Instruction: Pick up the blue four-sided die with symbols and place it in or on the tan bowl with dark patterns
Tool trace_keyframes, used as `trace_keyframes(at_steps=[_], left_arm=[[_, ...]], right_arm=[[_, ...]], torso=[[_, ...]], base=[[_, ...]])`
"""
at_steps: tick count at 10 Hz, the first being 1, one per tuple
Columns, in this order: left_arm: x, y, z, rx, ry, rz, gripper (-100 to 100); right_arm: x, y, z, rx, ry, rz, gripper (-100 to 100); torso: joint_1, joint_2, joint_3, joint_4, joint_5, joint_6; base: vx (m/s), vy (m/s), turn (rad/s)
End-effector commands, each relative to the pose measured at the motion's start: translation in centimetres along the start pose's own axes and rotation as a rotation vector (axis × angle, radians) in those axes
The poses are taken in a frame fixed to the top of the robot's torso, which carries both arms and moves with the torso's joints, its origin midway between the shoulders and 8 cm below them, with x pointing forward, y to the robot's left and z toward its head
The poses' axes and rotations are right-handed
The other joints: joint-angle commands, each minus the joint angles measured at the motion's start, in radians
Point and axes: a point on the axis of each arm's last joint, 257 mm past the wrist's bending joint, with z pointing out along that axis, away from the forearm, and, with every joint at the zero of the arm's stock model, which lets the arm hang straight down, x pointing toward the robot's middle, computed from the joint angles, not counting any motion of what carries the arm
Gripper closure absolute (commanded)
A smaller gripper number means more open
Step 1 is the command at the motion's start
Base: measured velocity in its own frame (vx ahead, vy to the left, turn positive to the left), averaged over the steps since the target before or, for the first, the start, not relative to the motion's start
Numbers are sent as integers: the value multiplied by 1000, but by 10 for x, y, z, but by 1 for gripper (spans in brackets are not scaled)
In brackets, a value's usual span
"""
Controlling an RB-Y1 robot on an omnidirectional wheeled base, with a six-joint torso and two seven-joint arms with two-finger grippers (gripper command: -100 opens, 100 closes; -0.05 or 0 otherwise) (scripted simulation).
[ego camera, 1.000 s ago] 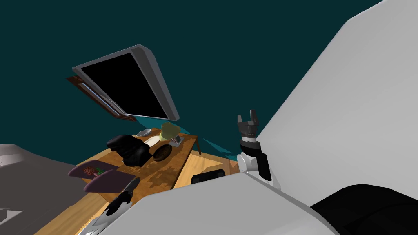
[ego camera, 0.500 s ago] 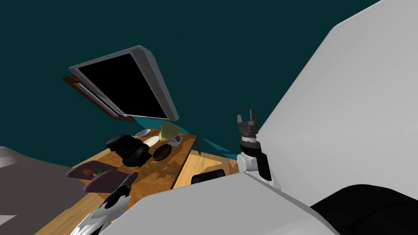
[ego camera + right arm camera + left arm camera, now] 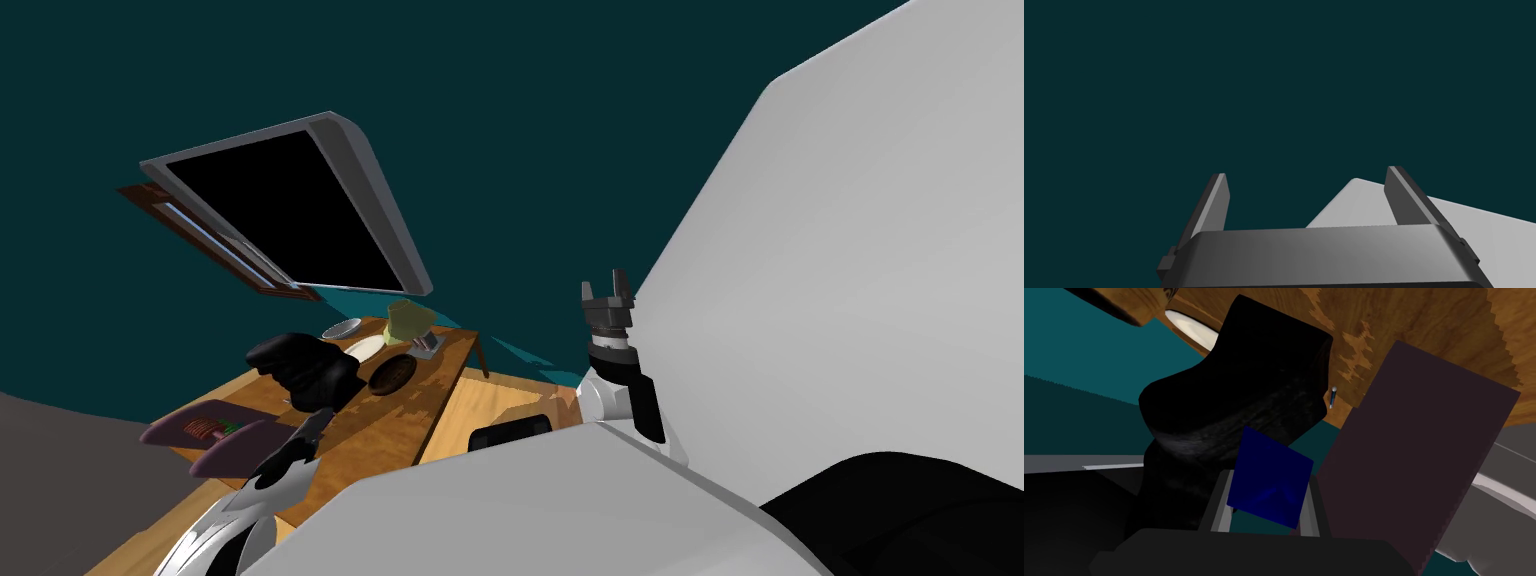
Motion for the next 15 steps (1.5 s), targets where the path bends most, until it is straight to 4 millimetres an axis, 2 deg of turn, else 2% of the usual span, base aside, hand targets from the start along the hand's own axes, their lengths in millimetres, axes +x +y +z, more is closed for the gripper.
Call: trace_keyframes(at_steps=[1, 2, 4, 5, 7, 8, 10, 11, 15], left_arm=[[-16, -12, 7, 1, -17, -26, 100], [-23, -18, 11, 1, -25, -37, 100], [-23, -18, 11, 1, -25, -37, 100], [-37, -28, 17, -5, -35, -60, 100], [-43, -32, 20, -11, -38, -70, 100], [-53, -39, 26, -28, -41, -88, 100], [-53, -39, 26, -28, -41, -88, 100], [-62, -43, 31, -52, -40, -102, 100], [-71, -44, 35, -100, -29, -116, 100]], right_arm=[[0, 0, 0, 0, 0, 0, 0], [0, 0, 0, 0, 0, 0, 0], [0, 0, 0, 0, 0, 0, 0], [0, 0, 0, 0, 0, 0, 0], [0, 0, 0, 0, 0, 0, 0], [0, 0, 0, 0, 0, 0, 0], [0, 0, 0, 0, 0, 0, 0], [0, 0, 0, 0, 0, 0, 0], [0, 0, 0, 0, 0, 0, 0]], torso=[[0, 0, 0, 0, 0, 0], [-1, 0, 1, 1, -1, 2], [-2, 1, 1, 1, 0, 1], [0, 0, 0, 0, 0, -1], [-2, 0, 0, 1, 0, 2], [-2, 0, 0, 0, 1, 0], [-2, -1, -1, 0, 0, 0], [0, -1, -1, -1, 1, -2], [-1, -2, -2, -1, 1, 0]], base=[[-32, -25, -92], [-47, -38, -161], [-12, -19, -25], [-18, -29, -106], [-23, -38, -110], [-11, -45, -136], [-8, -26, -53], [-12, -36, -124], [-1, -32, -107]])
